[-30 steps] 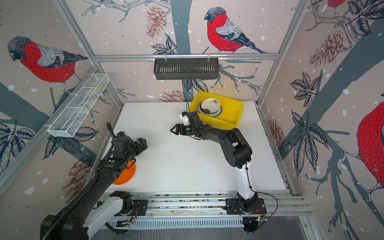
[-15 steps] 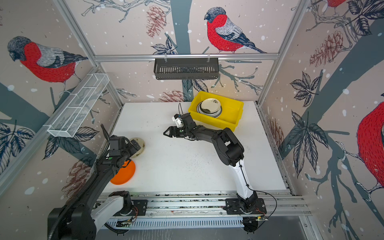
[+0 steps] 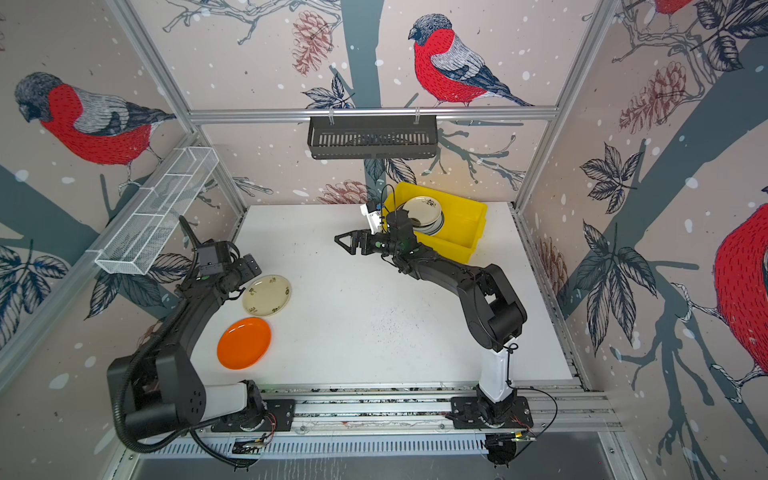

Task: Place the plates into the plastic bin on the countertop
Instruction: 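Withdraw the right gripper toward the cream plates while the left gripper approaches the character-printed plate, then close the left gripper on the character-printed plate's rim and tilt it upright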

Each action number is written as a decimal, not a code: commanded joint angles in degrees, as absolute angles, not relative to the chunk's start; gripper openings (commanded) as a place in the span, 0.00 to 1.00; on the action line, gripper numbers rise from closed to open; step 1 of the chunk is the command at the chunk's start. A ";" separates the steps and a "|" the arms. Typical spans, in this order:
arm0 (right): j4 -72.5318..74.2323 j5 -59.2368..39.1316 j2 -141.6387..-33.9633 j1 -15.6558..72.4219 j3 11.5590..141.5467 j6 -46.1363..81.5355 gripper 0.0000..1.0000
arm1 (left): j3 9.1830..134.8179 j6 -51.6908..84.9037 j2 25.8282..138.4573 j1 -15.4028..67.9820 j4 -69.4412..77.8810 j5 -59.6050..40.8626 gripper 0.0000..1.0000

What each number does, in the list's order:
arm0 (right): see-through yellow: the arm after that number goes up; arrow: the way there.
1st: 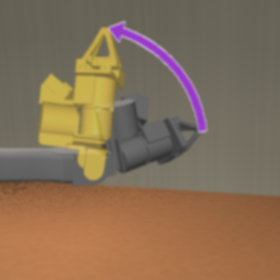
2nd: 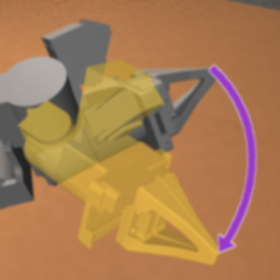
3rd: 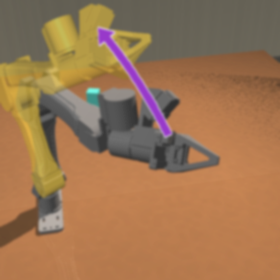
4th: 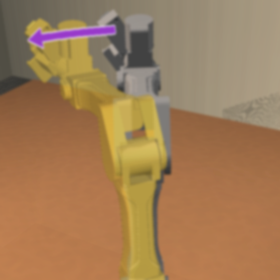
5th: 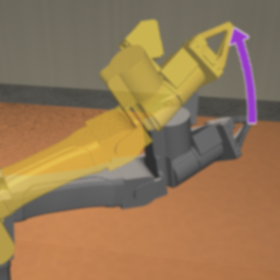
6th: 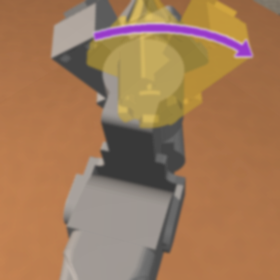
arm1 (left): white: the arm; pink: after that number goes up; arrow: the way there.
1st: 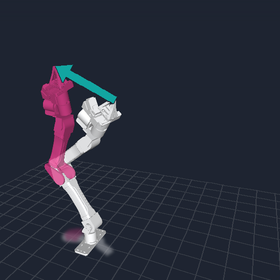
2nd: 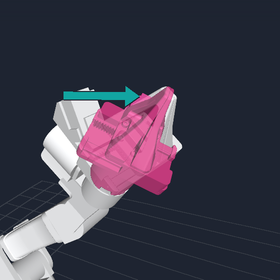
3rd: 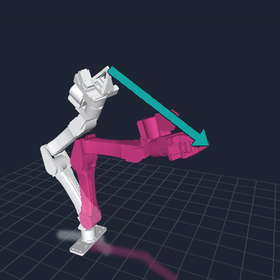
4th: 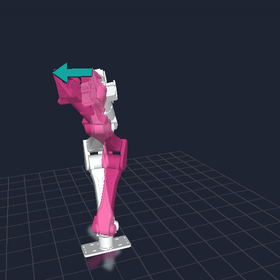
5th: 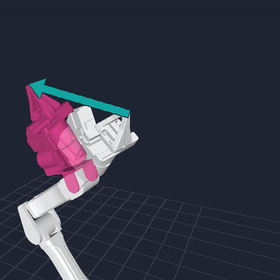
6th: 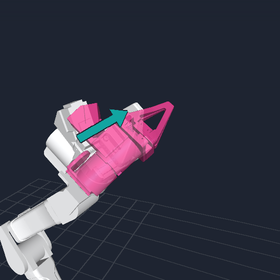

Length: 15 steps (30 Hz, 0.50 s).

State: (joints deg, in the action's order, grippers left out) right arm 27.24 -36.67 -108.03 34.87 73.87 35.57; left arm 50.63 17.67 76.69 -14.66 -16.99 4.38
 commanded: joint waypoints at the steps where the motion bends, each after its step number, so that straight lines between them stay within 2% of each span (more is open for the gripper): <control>1: 32.83 -37.03 -106.21 33.94 71.10 35.39 1.00 | 52.11 8.22 79.32 -16.55 -23.11 -2.82 0.91; 6: 32.09 -36.82 -104.88 33.03 69.61 34.89 1.00 | 50.72 5.50 83.69 -16.61 -22.78 -7.39 0.85; 9: 31.29 -37.18 -104.08 32.68 69.41 34.33 1.00 | 54.50 4.63 88.89 -16.61 -26.39 -7.10 0.77; 15: 32.78 -39.70 -102.35 31.69 67.84 34.76 1.00 | 55.46 4.49 91.89 -16.78 -26.56 -5.30 0.77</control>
